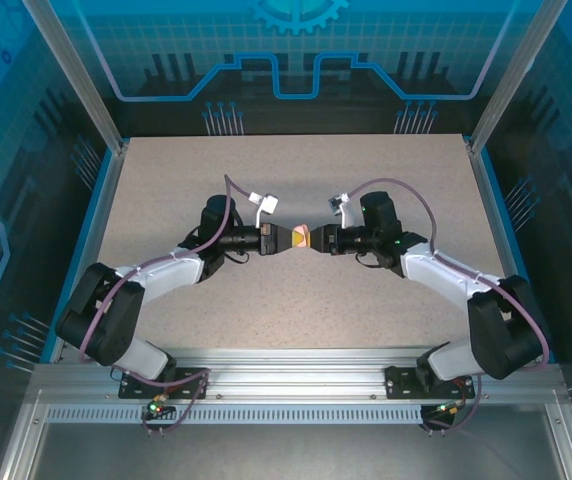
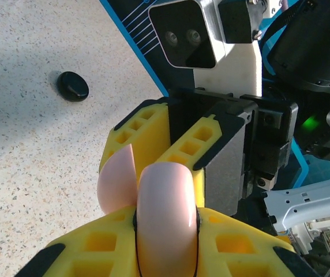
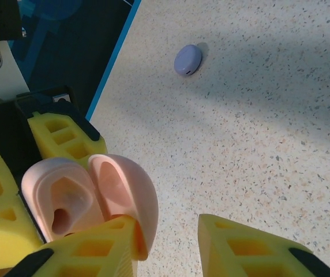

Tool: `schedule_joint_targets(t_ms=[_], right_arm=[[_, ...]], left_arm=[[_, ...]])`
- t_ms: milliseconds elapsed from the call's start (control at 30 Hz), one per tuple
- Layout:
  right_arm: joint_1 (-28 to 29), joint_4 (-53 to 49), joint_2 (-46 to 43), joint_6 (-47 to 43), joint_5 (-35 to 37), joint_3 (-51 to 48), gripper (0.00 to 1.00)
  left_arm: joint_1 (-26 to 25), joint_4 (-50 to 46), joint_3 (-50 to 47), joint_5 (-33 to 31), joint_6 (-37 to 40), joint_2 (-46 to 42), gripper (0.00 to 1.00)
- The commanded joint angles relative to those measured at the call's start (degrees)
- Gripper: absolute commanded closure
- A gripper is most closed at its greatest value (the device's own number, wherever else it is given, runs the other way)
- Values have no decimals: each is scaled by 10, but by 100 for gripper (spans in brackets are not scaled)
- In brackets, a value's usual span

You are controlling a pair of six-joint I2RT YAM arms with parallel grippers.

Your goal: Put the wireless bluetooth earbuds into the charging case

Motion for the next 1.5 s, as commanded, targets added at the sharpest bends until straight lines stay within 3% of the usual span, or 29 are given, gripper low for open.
schedule_joint_targets(t_ms=[0, 167, 300, 400, 467, 567, 667, 867, 1100, 1200, 1467], right_arm=[[6, 7, 16, 2, 6, 20, 72], [7, 5, 22, -1, -7, 33, 84], [7, 0, 23, -6, -11, 34, 100], [6, -12, 22, -12, -7, 53, 100], [6, -27, 21, -18, 2, 61, 100], [3, -59, 16, -31, 30, 74, 100], [-5, -99, 13, -46, 58, 92, 100], [-24, -151, 8, -64, 90, 128, 100], [-32, -177, 6, -67, 110, 153, 100], [-32, -183, 6, -67, 115, 163, 100], [-35, -230, 19, -96, 129, 219, 100]], left_arm=[[-1, 20, 6, 21, 8, -19, 100], [-1, 29, 3, 19, 4, -16, 100], [-3, 34, 3, 19, 1, -11, 100], [-3, 29, 5, 7, 1, -9, 96], [-3, 21, 7, -6, 4, -11, 64], [-2, -13, 20, -26, 22, -21, 27], [-1, -74, 41, -61, 56, -40, 3], [1, -167, 60, -223, 90, -97, 1], [8, -171, 13, -469, 9, -183, 1], [29, -142, -4, -453, 6, -199, 1], [30, -185, 36, -422, 98, -187, 1]])
